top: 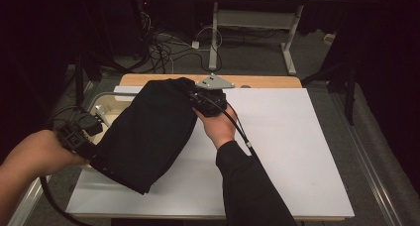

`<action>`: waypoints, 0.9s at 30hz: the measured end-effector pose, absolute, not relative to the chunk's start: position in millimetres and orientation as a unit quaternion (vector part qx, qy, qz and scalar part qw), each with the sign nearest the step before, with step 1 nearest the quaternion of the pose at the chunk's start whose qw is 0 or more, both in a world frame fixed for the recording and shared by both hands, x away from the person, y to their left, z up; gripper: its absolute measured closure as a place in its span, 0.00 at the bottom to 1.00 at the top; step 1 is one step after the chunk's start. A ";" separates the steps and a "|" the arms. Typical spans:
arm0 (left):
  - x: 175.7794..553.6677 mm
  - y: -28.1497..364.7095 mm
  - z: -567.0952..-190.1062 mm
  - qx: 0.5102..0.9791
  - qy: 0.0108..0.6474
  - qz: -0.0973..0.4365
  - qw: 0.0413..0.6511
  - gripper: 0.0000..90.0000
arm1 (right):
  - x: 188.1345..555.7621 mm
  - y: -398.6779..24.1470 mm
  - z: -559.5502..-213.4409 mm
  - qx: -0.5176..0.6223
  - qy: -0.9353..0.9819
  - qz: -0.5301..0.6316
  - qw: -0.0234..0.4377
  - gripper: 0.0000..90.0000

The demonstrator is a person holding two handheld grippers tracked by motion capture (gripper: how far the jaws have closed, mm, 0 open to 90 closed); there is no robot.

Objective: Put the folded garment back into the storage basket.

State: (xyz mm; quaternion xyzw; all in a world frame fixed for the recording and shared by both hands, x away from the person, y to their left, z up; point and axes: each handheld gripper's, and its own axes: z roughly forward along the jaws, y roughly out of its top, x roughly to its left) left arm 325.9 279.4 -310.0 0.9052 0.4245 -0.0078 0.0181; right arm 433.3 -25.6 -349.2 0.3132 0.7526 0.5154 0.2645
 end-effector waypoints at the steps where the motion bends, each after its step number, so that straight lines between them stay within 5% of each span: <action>1: 325.8 281.0 -310.2 0.904 0.426 -0.008 0.019 0.70 | 434.4 -23.1 -350.2 0.311 0.754 0.514 0.264 0.85; 27: 322.2 344.4 -319.5 0.869 0.494 0.002 0.038 0.70 | 480.4 57.1 -366.0 0.285 0.771 0.518 0.238 0.85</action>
